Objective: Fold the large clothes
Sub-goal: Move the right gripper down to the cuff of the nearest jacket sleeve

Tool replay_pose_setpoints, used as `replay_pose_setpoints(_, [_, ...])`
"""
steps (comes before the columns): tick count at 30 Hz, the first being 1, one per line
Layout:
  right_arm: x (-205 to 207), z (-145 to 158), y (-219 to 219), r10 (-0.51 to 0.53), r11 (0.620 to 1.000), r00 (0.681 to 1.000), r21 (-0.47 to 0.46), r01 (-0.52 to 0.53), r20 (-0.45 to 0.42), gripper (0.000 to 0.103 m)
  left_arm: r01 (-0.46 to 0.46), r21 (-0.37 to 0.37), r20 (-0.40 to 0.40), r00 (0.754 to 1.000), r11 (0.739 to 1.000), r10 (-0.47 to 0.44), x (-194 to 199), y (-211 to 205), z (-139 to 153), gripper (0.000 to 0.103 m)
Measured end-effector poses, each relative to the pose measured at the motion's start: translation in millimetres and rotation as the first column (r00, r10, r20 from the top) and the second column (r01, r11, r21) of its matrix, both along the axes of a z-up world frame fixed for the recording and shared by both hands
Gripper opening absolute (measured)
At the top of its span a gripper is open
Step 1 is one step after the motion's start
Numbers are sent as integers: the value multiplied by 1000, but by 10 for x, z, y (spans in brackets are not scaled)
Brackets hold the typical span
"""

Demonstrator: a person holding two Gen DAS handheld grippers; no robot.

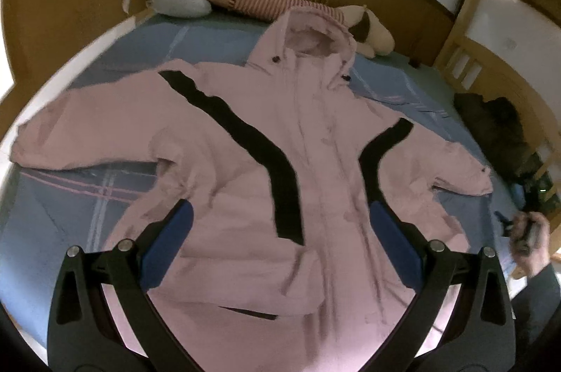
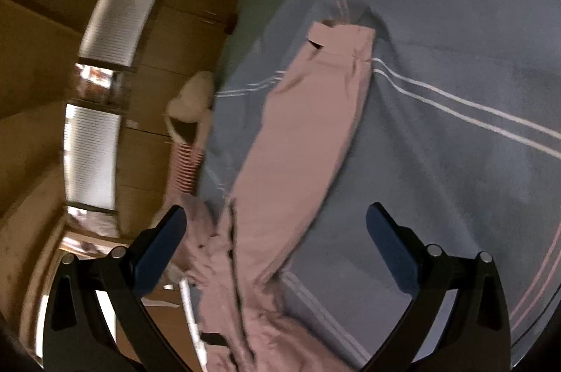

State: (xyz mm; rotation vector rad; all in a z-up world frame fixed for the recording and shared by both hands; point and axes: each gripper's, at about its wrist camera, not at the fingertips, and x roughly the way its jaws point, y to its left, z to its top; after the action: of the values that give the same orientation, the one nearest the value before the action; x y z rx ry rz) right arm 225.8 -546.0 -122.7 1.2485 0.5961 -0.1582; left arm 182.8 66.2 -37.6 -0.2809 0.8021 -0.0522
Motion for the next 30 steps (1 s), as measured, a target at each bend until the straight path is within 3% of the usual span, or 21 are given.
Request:
replay_pose_setpoints(10, [425,-322,-87,-59,995,993,-85,50,-105,102,57,-47,11,998,997,-56,82,-127,-59,101])
replay_pose_setpoints(14, [543,-571,-226,-93,996,986,-12,92,-137,102,57,-78,-14,998,995,-58,152,-110,-131,101])
replay_pose_setpoints(17, [652,-673,-298,-101,995,983,-19,100,-153,102,57,-58,-15,998,997,-58,170,-146,-158,101])
replay_pose_setpoints(20, [739,-761,-386,-111,994,982,6,114,-152,101,61,-53,-15,998,997,-62,173,-165,-185,101])
replay_pose_setpoints(30, [1057,-775,-617,-150,988,984,-55,145,-95,101,56,-45,-16,998,997,-56,175,-131,-225,101])
